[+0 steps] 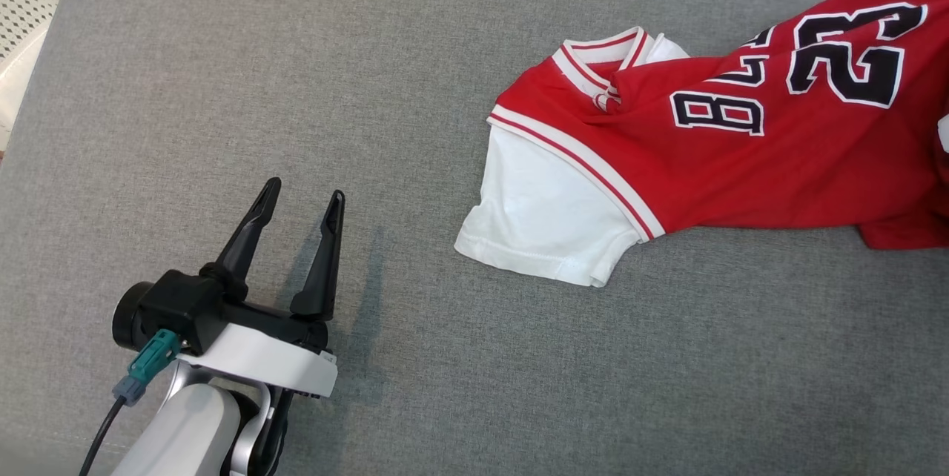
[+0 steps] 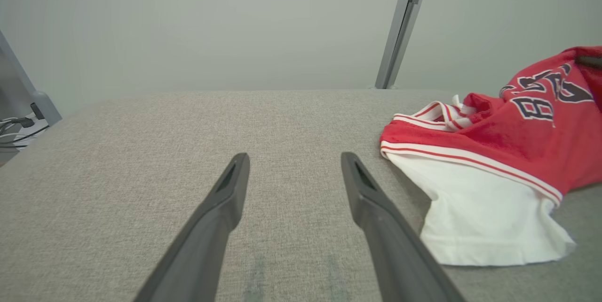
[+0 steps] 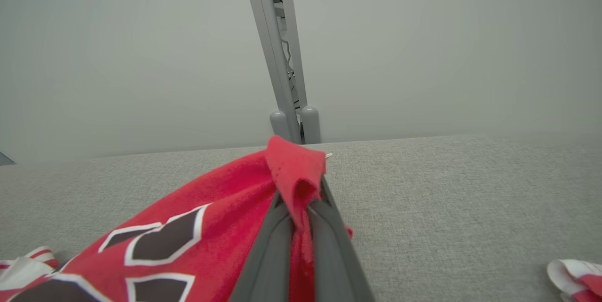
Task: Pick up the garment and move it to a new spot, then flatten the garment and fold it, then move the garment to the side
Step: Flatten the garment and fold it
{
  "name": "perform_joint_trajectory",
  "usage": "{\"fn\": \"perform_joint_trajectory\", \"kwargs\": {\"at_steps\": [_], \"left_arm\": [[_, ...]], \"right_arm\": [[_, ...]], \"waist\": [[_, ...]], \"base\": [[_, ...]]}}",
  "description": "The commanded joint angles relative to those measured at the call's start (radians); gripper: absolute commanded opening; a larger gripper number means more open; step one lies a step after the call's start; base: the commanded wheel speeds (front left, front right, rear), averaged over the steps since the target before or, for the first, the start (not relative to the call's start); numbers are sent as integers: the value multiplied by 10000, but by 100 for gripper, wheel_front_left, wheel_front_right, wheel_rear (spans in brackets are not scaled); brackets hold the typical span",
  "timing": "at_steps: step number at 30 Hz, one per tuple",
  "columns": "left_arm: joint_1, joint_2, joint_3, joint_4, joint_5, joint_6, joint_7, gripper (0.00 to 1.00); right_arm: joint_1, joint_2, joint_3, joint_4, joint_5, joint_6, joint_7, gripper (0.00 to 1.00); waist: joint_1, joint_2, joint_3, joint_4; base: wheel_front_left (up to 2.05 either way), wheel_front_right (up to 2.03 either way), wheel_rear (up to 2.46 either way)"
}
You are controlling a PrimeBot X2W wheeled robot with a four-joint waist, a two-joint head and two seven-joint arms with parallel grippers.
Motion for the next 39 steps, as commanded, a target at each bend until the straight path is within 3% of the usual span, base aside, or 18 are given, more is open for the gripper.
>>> {"fn": "perform_joint_trajectory", "kwargs": {"at_steps": [1, 9, 13, 18, 28, 39], "left_arm": [[-209, -23, 24, 101, 118, -66, -55, 100], [-184, -64, 209, 279, 188, -111, -78, 100], [122, 28, 424, 283, 207, -16, -82, 100], [531, 148, 641, 92, 232, 208, -79, 100], [1627, 412, 890, -73, 48, 531, -76, 100], [2822, 657, 906, -824, -56, 1061, 345, 100]], "right_arm": [[-303, -122, 131, 448, 110, 6, -298, 100], [-257, -24, 710, 1133, 205, 6, -1816, 100], [321, 201, 900, 665, -106, 4, -2768, 100], [1660, 841, 922, -591, -610, 6, -3173, 100], [5420, 2368, 657, -3654, -1449, 4, -2642, 100], [7625, 2789, 443, -5728, -1496, 4, -1467, 100]], "waist": [[0, 0, 77, 53], [0, 0, -170, -299], [0, 0, -559, -677], [0, 0, -1104, -1133], [0, 0, -2272, -1785], [0, 0, -2993, -2173]], "base": [[0, 0, 0], [0, 0, 0], [0, 0, 0], [0, 0, 0], [0, 0, 0], [0, 0, 0]]}}
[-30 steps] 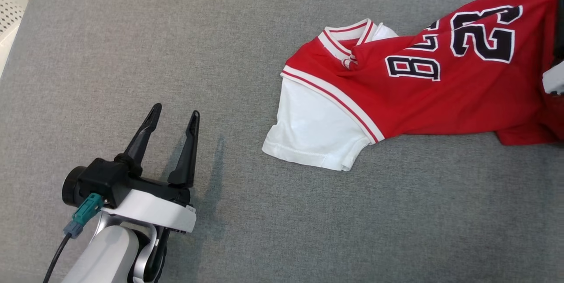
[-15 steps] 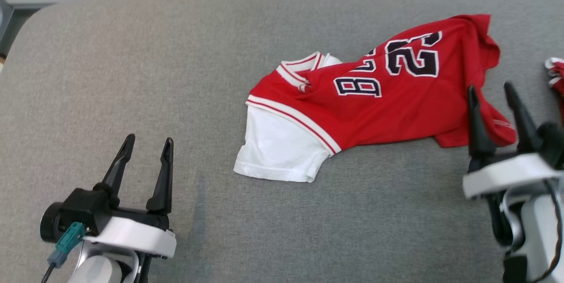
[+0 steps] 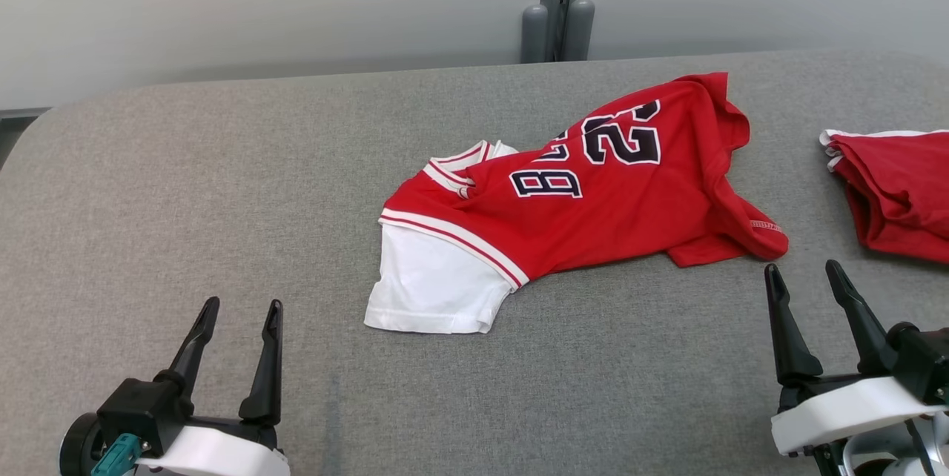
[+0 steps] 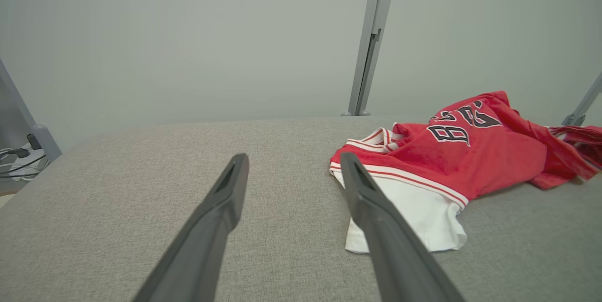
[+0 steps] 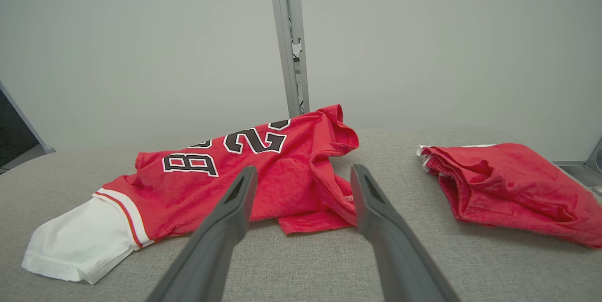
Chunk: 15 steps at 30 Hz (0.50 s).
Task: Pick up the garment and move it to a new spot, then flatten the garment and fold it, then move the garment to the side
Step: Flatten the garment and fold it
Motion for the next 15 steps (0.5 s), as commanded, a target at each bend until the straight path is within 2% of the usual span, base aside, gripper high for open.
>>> {"fn": "perform_joint_trajectory", "kwargs": {"at_steps": [1, 9, 13, 15], "left_arm": [[69, 75, 16, -81, -39, 60, 29, 100], [-94, 134, -142, -281, 12, 28, 250, 100], [-480, 116, -362, -282, 109, -159, 446, 100], [-851, 87, -590, -66, 147, -425, 598, 100]], "right_arm": [[108, -2, -51, -141, 33, 1, 76, 100], [230, 6, -25, -535, 258, 1, 234, 100], [144, 7, -10, -599, 296, 1, 249, 100], [64, 8, 10, -633, 318, 1, 241, 100]], "waist": [[0, 0, -40, -17], [0, 0, 23, 11], [0, 0, 138, 9], [0, 0, 255, -21]], "base": [[0, 0, 0], [0, 0, 0], [0, 0, 0], [0, 0, 0]]}}
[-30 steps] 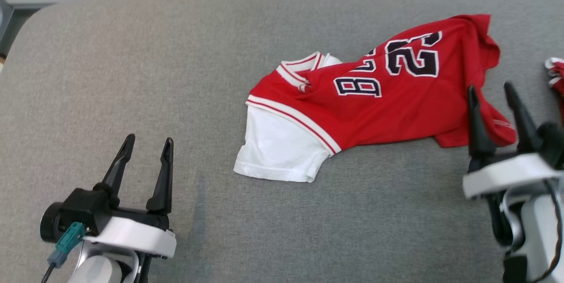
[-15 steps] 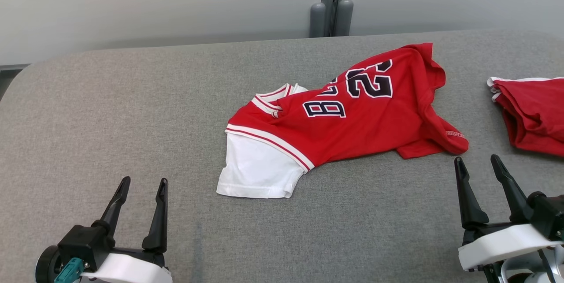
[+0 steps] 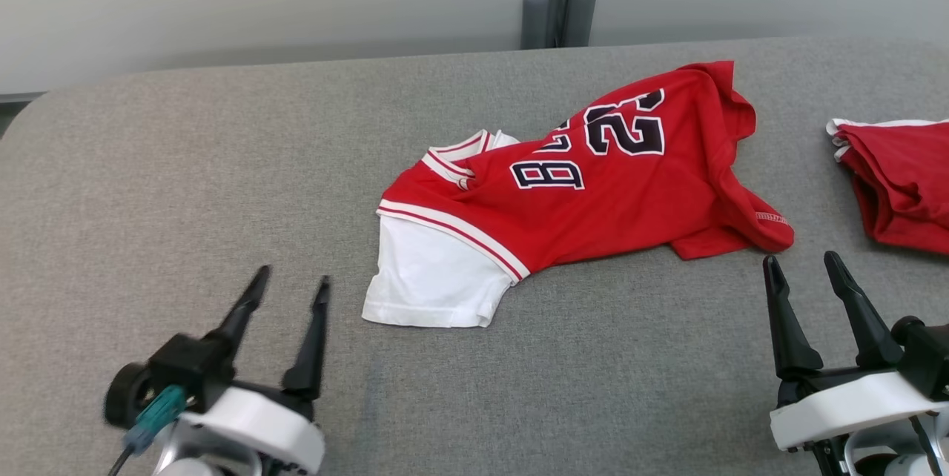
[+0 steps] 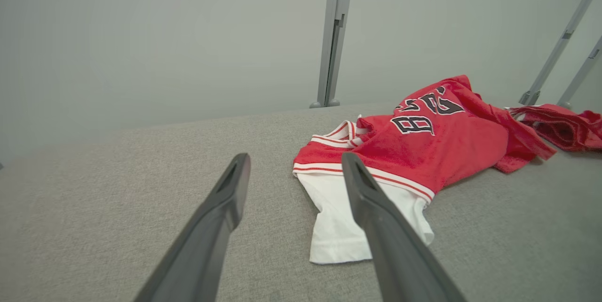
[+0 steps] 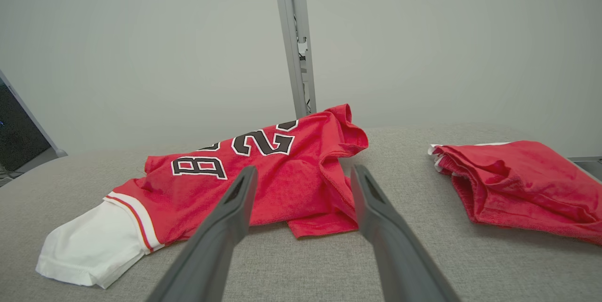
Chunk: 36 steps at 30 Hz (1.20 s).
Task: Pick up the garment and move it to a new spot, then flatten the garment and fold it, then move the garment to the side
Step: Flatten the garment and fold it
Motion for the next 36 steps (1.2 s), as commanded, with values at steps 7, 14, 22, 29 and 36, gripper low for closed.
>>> {"fn": "perform_joint_trajectory", "kwargs": {"at_steps": [7, 14, 22, 29, 36], "left_arm": [[-1377, -449, -712, 1481, -211, -972, 620, 100], [-2181, -772, -970, 3464, -695, -1671, 1185, 100], [-2675, -955, -993, 5116, -1154, -2182, 1553, 0], [-2609, -912, -944, 5540, -1141, -2149, 1133, 0], [-1745, -636, -584, 4989, -1381, -1710, 691, 0]], "right_arm": [[-345, -29, 168, -8, 162, 1, -77, 100], [-528, -27, 233, 166, 366, 1, -260, 100], [-576, -26, 168, 272, 533, 1, -407, 100], [-552, -26, 108, 261, 621, 1, -400, 100], [-450, -26, 31, 333, 696, 1, -390, 100]], "waist": [[0, 0, 518, -471], [0, 0, 961, -949], [0, 0, 1119, -1090], [0, 0, 1061, -974], [0, 0, 883, -803]], "base": [[0, 0, 0], [0, 0, 0], [0, 0, 0], [0, 0, 0], [0, 0, 0]]}}
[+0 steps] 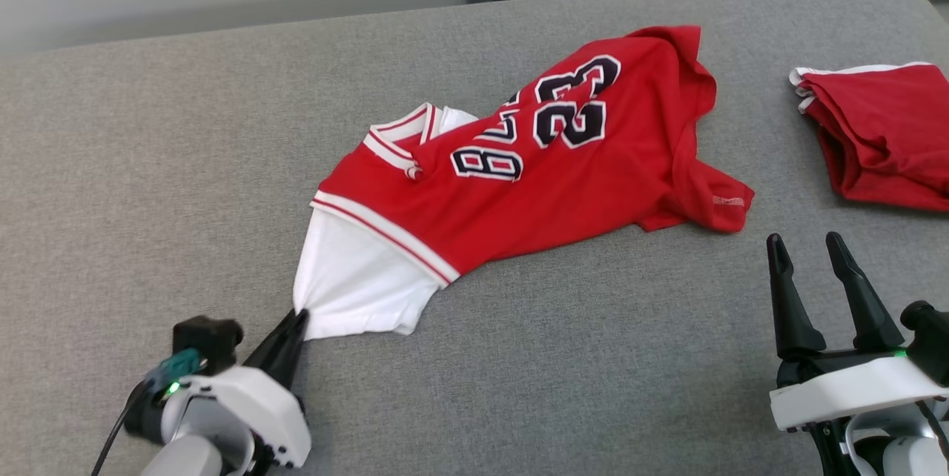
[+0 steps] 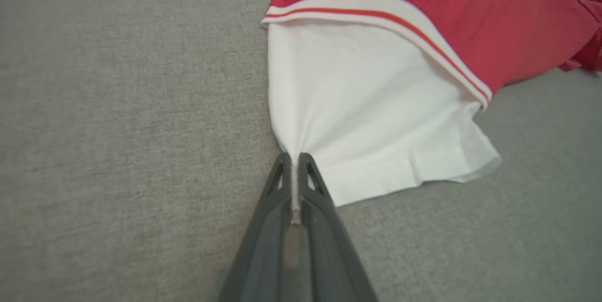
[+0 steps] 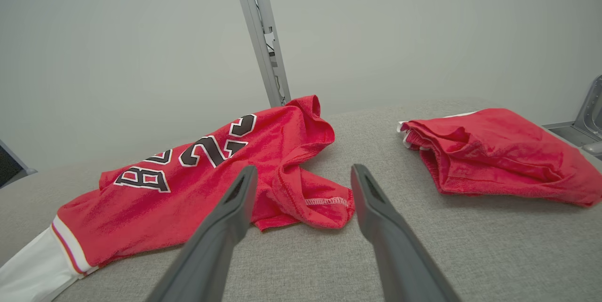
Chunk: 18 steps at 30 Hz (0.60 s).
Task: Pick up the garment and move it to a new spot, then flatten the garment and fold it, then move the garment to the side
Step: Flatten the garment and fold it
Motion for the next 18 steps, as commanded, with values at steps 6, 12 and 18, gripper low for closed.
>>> {"fn": "perform_joint_trajectory", "kwargs": {"at_steps": [6, 12, 18], "left_arm": [[1293, 592, 560, -1132, -274, 769, -269, 0], [2556, 908, 894, -2739, -457, 1703, -31, 0], [3178, 878, 981, -3683, -607, 2129, 69, 73]], "right_arm": [[198, -32, -189, 69, 54, 1, 48, 100], [294, -33, -401, 48, 22, 1, 154, 100], [271, -31, -477, 2, -42, 1, 242, 100]], "waist": [[0, -1, -228, 334], [0, -1, -393, 647], [0, -1, -521, 685]], "base": [[0, 0, 0], [0, 0, 0], [0, 0, 0]]}}
